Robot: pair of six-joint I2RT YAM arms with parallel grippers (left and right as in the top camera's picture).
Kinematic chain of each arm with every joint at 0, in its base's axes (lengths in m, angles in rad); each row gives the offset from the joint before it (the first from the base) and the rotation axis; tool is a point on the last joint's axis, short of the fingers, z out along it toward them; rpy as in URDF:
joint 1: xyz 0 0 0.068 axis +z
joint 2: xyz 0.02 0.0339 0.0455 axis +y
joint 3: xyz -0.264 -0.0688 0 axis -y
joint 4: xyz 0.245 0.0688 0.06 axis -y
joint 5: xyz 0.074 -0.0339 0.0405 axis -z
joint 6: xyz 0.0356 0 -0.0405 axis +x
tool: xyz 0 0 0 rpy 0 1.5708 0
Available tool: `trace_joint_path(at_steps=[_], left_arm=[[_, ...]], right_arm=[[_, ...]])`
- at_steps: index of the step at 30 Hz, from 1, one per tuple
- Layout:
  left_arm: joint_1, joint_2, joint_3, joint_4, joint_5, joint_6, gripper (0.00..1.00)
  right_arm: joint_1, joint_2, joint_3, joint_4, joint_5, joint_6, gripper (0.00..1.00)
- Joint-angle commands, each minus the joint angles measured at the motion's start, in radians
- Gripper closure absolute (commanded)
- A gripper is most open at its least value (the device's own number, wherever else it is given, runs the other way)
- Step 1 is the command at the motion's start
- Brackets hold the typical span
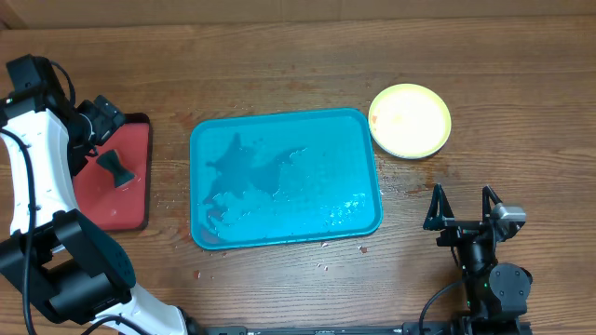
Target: Clean dirty plates on tray and stack at the side
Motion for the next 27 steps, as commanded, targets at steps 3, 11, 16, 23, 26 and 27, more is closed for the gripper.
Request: trace_joint_path(at_steps=[3,11,16,23,26,27], left_arm=[[-0.023,-0.026,0.009,-0.039,0.034,0.159,0.0],[-0.131,-0.233,-0.151,0.04,0.035,0.399,0.0],[-0.162,-0.463,-0.349,0.18,0.097,0.509,0.0],[-0.163,-0.725,-0.577,0.246,0.219,0.738,0.0],[-0.163,-0.801,-0.641,0.259,0.229,0.734,0.0],[-0.163,-0.819,-0.661,0.269,0.248,0.734,0.0]], right_arm=[[0.005,-0.011,-0.01,0.006,-0.001,-0.005,0.0],[0.005,-0.011,-0.01,0.006,-0.001,-0.004,0.0],[0.005,-0.011,-0.01,0.006,-0.001,-0.005,0.0],[0.005,-0.011,-0.01,0.006,-0.001,-0.005,0.0],[0.005,-0.011,-0.01,0.006,-0.001,-0.005,0.0],[0.005,-0.011,-0.01,0.006,-0.001,-0.004,0.0]])
